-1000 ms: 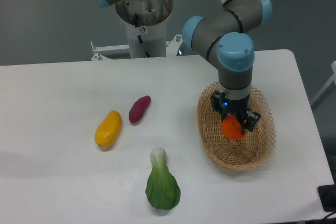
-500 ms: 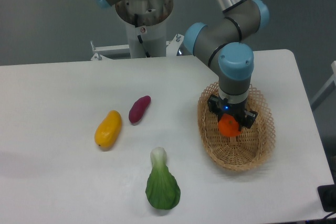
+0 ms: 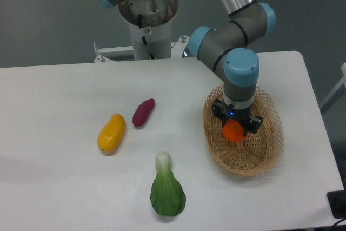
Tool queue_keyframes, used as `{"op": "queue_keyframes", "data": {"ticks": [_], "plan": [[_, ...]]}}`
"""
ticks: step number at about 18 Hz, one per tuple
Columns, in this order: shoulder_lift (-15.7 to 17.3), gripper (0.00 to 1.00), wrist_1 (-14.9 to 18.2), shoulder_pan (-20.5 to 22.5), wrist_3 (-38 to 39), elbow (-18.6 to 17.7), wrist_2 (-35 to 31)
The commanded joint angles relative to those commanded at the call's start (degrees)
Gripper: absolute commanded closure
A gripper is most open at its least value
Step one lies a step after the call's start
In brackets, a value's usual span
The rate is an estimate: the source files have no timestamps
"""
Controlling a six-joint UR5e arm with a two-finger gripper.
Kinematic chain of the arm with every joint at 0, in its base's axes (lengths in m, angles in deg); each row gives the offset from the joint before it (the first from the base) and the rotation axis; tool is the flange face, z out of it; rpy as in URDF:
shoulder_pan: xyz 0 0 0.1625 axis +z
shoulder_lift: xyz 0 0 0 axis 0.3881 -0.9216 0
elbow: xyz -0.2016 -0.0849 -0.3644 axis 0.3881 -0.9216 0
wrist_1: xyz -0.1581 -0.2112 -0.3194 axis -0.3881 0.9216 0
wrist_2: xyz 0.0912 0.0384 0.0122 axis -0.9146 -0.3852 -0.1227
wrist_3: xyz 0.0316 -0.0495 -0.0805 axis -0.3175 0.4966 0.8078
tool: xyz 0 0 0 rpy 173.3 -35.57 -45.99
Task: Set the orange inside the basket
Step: 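Open the gripper, release the orange, and lift away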
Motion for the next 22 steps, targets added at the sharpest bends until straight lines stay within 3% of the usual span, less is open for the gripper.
{"op": "queue_keyframes", "data": {"ticks": [2,12,22], "plan": [[0.53,0.0,0.0,0.0,0.0,0.18,0.17],[2.64,0.0,0.7,0.35,-0.17,3.6,2.81],[3.6,0.0,3.25,0.35,-0.97,3.96,3.16]]}}
